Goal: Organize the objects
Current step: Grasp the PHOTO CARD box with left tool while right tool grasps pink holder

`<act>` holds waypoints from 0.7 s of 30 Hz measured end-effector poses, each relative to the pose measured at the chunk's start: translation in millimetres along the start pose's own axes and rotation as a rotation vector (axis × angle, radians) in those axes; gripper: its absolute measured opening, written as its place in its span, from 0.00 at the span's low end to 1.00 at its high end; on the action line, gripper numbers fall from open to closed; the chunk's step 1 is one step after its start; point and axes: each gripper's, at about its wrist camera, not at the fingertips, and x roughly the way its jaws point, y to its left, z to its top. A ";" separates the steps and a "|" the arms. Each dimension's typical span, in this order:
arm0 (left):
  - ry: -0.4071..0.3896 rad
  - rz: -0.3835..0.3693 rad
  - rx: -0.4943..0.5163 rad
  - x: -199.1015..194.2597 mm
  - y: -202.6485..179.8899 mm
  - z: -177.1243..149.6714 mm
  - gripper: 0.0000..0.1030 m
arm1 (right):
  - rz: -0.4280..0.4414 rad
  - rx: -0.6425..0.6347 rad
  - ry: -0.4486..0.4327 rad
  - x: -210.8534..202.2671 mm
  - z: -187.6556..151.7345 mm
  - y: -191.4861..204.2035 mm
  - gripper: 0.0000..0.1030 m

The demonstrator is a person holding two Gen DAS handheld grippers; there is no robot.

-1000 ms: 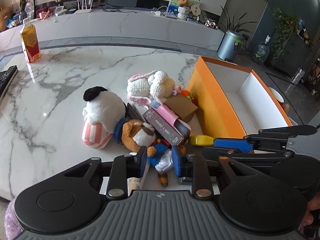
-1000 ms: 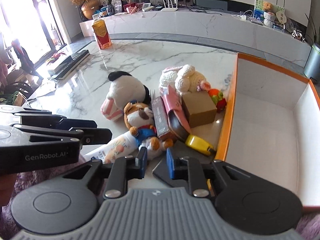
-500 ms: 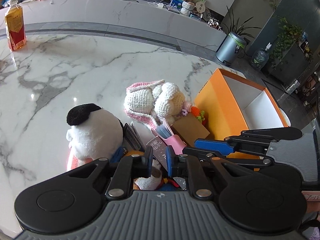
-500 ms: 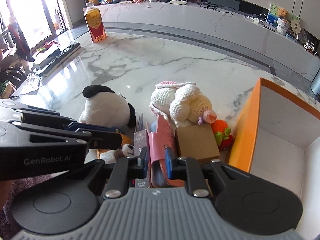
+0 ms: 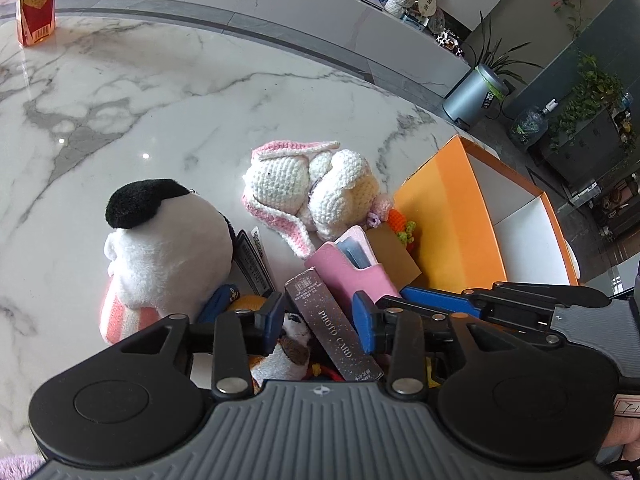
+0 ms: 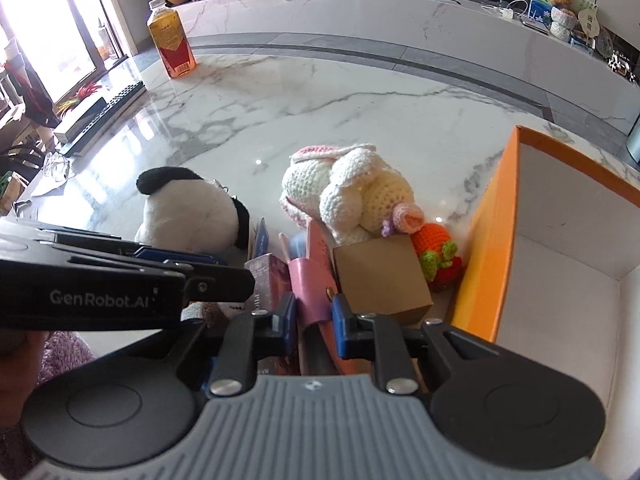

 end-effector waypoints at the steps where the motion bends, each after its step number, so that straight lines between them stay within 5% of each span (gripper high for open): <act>1: 0.012 0.006 -0.005 1.9 -1.7 1.3 0.46 | 0.001 0.010 0.002 -0.9 0.4 -4.3 0.19; 12: 0.110 0.052 -0.060 35.1 -7.9 12.4 0.48 | 0.061 -0.053 0.016 0.5 2.3 -12.6 0.18; 21: 0.128 0.054 -0.084 48.5 -9.5 13.6 0.47 | -0.029 -0.206 0.001 14.4 0.9 -0.2 0.23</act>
